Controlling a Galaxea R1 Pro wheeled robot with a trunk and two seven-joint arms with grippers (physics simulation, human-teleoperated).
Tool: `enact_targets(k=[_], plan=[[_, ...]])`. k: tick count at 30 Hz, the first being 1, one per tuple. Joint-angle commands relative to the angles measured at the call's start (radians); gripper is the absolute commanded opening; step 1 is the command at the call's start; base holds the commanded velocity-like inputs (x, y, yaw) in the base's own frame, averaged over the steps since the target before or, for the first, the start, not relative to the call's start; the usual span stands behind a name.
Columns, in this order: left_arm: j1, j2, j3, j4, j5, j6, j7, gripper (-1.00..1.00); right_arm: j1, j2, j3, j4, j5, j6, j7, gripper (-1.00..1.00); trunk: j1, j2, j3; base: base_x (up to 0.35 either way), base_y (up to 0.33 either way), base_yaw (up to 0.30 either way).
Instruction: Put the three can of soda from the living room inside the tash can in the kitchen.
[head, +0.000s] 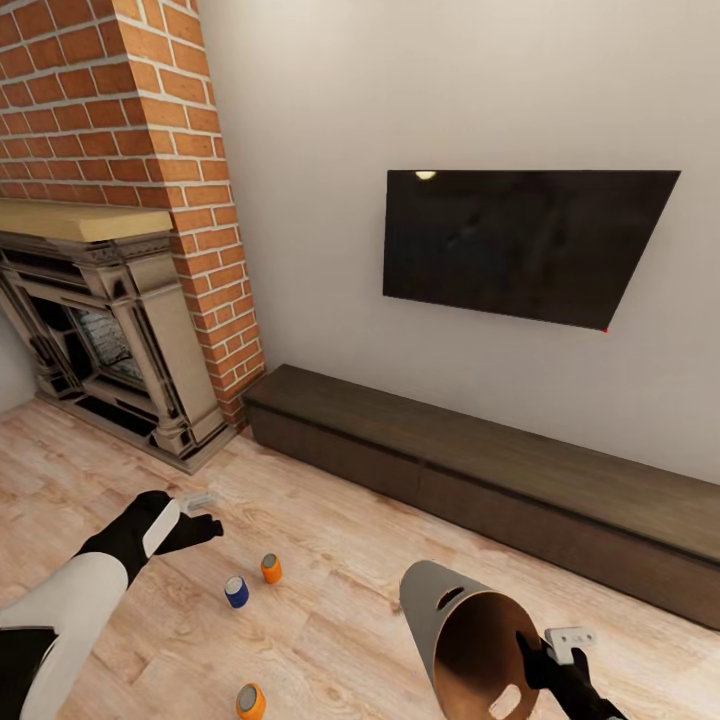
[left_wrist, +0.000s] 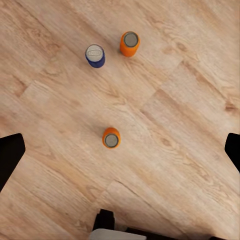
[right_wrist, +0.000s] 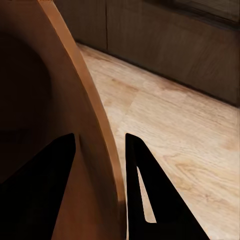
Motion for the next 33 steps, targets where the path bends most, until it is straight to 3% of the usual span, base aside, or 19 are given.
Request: enact_targets(k=[1, 5, 7, 11, 12, 14, 24, 33], plan=[[0.0, -0.001, 0.0, 0.0, 0.0, 0.0, 0.0, 1.0, -0.016, 0.0, 0.001, -0.003, -0.001, 0.001, 0.007, -1.0, 0.0, 0.0, 0.0, 0.0, 0.0, 0.0], [0.0, -0.007, 0.0, 0.0, -0.001, 0.0, 0.001, 1.0, -0.067, -0.002, 0.0, -0.008, 0.0, 0.019, 0.007, -1.0, 0.0, 0.0, 0.0, 0.0, 0.0, 0.0], [0.0, -0.016, -0.001, 0.001, -0.002, 0.0, 0.001, 1.0, -0.148, -0.004, -0.001, -0.013, 0.0, 0.081, 0.008, -1.0, 0.0, 0.0, 0.0, 0.0, 0.0, 0.0], [0.0, -0.02, -0.001, 0.001, -0.002, -0.001, 0.001, 1.0, -0.226, -0.01, -0.007, -0.03, -0.001, 0.153, 0.01, -1.0, 0.015, -0.028, -0.013, 0.0, 0.0, 0.0], [0.0, -0.023, -0.002, 0.001, -0.002, -0.001, 0.001, 1.0, -0.266, -0.012, -0.024, -0.036, -0.002, 0.193, 0.013, -1.0, 0.019, -0.035, -0.016, 0.0, 0.0, 0.0], [0.0, -0.028, -0.002, 0.001, -0.002, -0.002, 0.001, 1.0, -0.291, -0.011, -0.038, -0.039, -0.002, 0.219, 0.013, -1.0, 0.027, -0.049, -0.022, 0.0, 0.0, 0.0], [0.0, -0.057, -0.002, 0.001, -0.003, -0.026, 0.033, 1.0, -0.318, -0.002, -0.04, -0.041, 0.013, 0.248, 0.011, -1.0, 0.065, -0.119, -0.053, 0.0, 0.0, 0.0], [0.0, -0.061, -0.003, 0.001, -0.002, -0.046, 0.067, 1.0, -0.318, 0.001, -0.035, -0.039, 0.015, 0.249, 0.01, -1.0, 0.1, -0.182, -0.081, 0.0, 0.0, 0.0]])
